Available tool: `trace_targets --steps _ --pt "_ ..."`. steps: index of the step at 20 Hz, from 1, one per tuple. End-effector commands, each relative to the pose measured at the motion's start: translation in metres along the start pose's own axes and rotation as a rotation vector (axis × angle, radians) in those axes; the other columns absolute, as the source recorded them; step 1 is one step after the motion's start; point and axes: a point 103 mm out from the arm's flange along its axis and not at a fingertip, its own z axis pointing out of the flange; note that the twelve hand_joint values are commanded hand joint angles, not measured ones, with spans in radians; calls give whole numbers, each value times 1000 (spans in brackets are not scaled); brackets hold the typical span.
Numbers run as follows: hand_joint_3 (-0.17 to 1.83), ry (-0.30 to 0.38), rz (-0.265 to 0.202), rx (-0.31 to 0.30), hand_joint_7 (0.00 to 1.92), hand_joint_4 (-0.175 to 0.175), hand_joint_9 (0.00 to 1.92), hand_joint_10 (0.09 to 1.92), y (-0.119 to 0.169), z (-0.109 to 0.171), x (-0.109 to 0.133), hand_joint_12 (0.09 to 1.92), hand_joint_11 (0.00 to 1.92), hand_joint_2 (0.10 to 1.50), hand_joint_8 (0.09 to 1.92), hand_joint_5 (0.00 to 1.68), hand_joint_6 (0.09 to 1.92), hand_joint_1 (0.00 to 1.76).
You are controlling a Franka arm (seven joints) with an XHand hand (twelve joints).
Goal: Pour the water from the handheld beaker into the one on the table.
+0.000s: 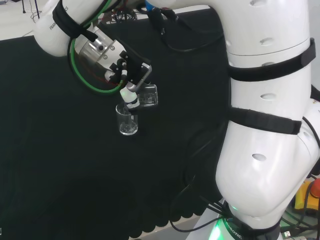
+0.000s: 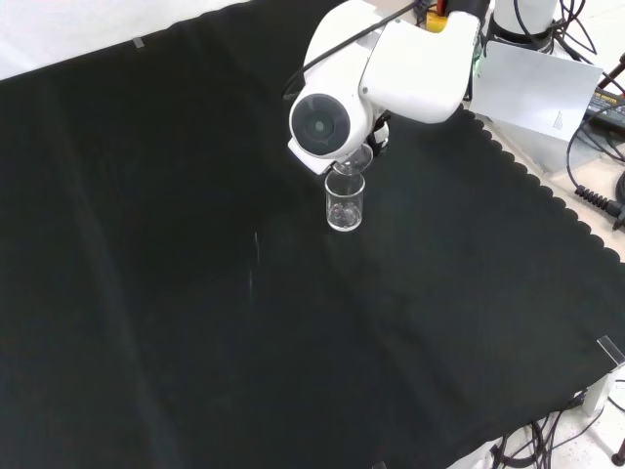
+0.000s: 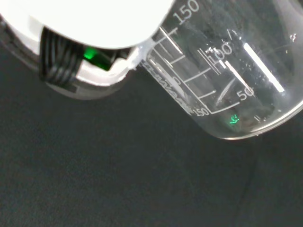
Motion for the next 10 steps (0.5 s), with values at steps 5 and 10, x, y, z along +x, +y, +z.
trace_targets --steps 5,10 --pt "751 -13 7 31 1292 -175 1735 372 -2 -3 4 607 1483 608 730 1235 751 1310" --pt "750 -24 12 41 1291 -175 1731 380 -3 -5 8 608 1483 609 732 1234 752 1310"
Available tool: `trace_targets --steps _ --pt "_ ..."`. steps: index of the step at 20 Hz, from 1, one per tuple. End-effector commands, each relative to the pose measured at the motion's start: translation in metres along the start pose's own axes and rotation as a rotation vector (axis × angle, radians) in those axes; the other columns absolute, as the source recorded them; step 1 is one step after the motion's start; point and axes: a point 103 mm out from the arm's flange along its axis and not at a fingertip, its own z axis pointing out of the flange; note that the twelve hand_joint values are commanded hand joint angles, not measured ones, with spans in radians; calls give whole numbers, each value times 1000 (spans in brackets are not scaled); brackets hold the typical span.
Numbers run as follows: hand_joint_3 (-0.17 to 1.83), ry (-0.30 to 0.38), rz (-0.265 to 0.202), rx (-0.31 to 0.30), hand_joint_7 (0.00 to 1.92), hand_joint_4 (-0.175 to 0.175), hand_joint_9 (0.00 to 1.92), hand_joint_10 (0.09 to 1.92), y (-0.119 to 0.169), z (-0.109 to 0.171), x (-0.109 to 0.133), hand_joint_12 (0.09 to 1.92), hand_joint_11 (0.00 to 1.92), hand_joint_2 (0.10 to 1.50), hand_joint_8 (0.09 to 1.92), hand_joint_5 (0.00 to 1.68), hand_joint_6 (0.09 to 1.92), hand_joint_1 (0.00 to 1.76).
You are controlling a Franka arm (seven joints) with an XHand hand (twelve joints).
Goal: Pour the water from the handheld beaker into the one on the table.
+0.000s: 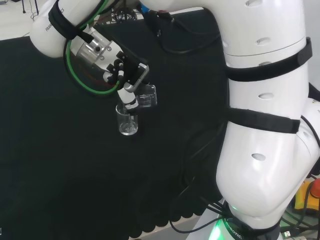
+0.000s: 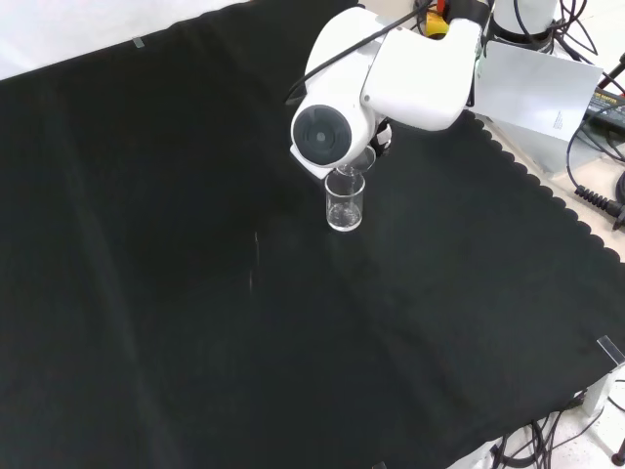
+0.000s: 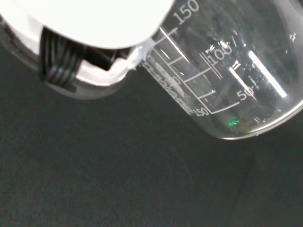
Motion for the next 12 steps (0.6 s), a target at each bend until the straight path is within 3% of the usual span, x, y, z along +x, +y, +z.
trace_targets --steps 1,12 --pt "750 -11 7 10 1291 -175 1731 382 -2 -2 4 608 1483 609 732 1234 753 1310" --pt "749 -31 23 18 1289 -175 1723 396 -7 -10 8 609 1480 610 734 1232 755 1310"
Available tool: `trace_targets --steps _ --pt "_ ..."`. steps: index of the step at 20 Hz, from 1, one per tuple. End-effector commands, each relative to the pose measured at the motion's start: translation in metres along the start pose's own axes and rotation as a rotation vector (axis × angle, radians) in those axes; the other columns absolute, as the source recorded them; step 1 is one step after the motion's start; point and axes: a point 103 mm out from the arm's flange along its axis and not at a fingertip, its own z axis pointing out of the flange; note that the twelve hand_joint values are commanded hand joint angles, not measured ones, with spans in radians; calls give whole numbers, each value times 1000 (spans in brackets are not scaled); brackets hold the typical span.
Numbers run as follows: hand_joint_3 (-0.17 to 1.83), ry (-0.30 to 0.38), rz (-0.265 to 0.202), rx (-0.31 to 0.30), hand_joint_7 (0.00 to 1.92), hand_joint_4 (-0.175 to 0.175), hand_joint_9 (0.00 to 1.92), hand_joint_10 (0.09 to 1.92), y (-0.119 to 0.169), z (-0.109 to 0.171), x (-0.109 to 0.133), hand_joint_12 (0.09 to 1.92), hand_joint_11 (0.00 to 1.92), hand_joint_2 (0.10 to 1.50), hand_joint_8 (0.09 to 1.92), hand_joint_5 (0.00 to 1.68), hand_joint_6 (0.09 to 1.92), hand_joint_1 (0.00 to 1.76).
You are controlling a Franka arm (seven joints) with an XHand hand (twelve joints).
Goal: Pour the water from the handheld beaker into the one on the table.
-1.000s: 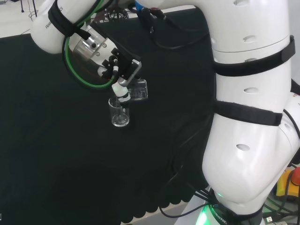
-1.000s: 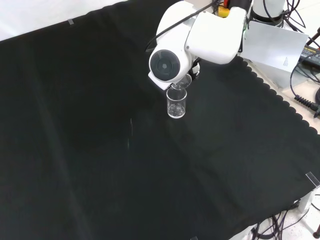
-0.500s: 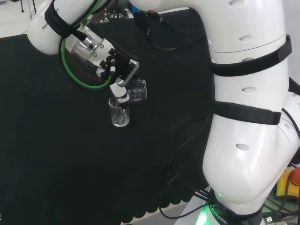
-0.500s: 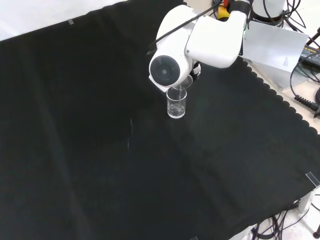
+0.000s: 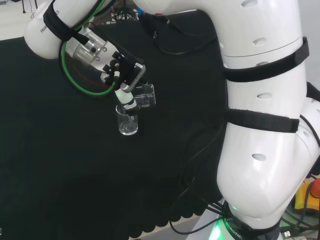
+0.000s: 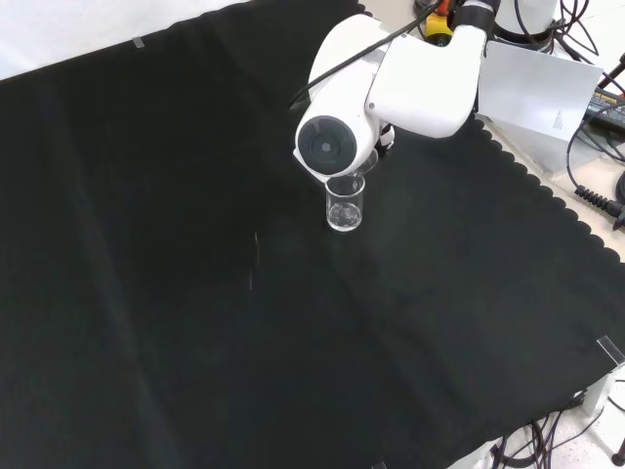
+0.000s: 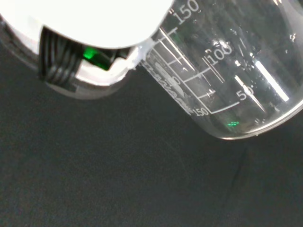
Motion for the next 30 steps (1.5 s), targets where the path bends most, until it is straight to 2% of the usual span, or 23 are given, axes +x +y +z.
trace_targets --steps 1,30 --pt "749 -6 2 2 1289 -175 1722 398 -3 -3 4 610 1479 610 735 1232 755 1310" --pt "748 -17 7 -1 1285 -175 1704 436 -5 -4 -2 614 1478 613 741 1228 761 1309"
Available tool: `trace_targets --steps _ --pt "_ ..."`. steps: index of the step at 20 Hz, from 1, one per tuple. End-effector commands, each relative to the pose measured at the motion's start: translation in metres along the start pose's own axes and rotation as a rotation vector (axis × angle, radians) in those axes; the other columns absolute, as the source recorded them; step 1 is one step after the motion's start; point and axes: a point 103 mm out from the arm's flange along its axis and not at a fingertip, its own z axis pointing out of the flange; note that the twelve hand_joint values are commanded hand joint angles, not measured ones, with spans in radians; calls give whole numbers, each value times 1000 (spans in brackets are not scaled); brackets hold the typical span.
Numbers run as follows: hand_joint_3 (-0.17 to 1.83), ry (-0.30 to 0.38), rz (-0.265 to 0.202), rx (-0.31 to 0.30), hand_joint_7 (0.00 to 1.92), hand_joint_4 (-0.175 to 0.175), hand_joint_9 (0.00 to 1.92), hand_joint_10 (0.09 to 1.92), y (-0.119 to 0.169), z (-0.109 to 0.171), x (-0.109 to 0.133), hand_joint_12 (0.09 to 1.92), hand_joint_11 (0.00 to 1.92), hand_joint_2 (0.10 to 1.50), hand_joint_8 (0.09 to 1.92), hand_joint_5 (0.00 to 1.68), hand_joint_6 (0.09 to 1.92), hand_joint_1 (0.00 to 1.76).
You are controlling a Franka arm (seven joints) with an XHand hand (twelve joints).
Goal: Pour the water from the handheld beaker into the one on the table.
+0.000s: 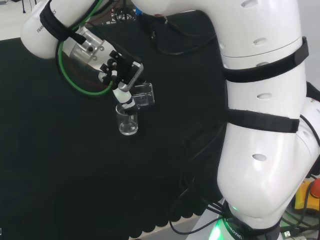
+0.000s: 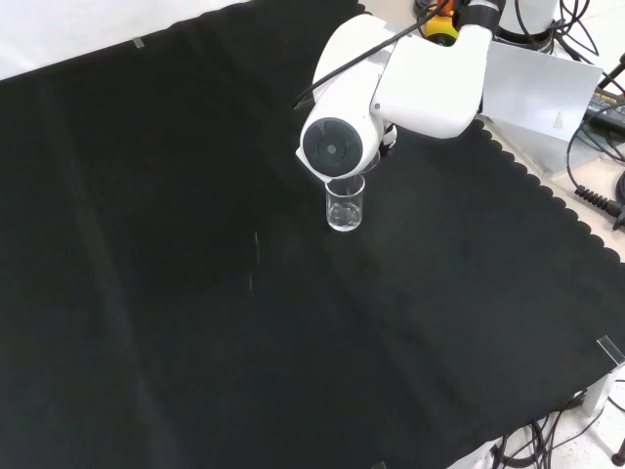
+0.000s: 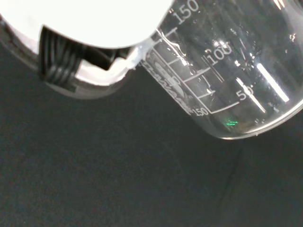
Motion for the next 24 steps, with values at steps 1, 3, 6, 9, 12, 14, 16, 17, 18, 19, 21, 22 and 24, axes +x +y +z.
trace_targets --steps 1,3,6,9,12,14,16,17,18,19,21,22,24 --pt "748 -1 3 -1 1284 -175 1704 437 -2 0 -3 615 1478 613 742 1228 762 1309" --pt "748 0 2 4 1284 -175 1703 439 -2 -1 -4 615 1478 613 742 1228 762 1309" --pt "748 2 3 1 1284 -175 1701 442 -3 -2 -5 615 1478 613 742 1227 762 1309" --pt "748 6 -3 -2 1284 -175 1700 446 -3 -4 -4 615 1478 613 743 1227 763 1309" --pt "748 20 -12 -17 1284 -175 1700 449 -3 -4 -3 616 1478 613 743 1227 764 1309" --pt "748 33 -19 -35 1283 -175 1699 451 -4 -3 -3 616 1478 613 744 1227 764 1309" --pt "748 44 -24 -51 1283 -175 1698 452 -5 -1 -4 616 1478 613 744 1226 764 1309" --pt "748 49 -27 -56 1283 -175 1698 453 -5 0 -5 616 1478 613 744 1226 765 1309" --pt "748 54 -28 -60 1283 -175 1697 454 -5 1 -6 616 1477 613 745 1226 765 1309" --pt "748 59 -30 -64 1283 -175 1697 455 -4 2 -7 616 1477 614 745 1226 765 1309" --pt "747 68 -33 -72 1282 -175 1695 457 -4 4 -10 615 1475 614 746 1226 766 1309" --pt "747 71 -35 -76 1282 -175 1695 457 -4 4 -11 615 1475 614 746 1225 766 1309" --pt "747 77 -39 -83 1281 -175 1693 460 -4 6 -12 615 1473 615 747 1225 767 1309"
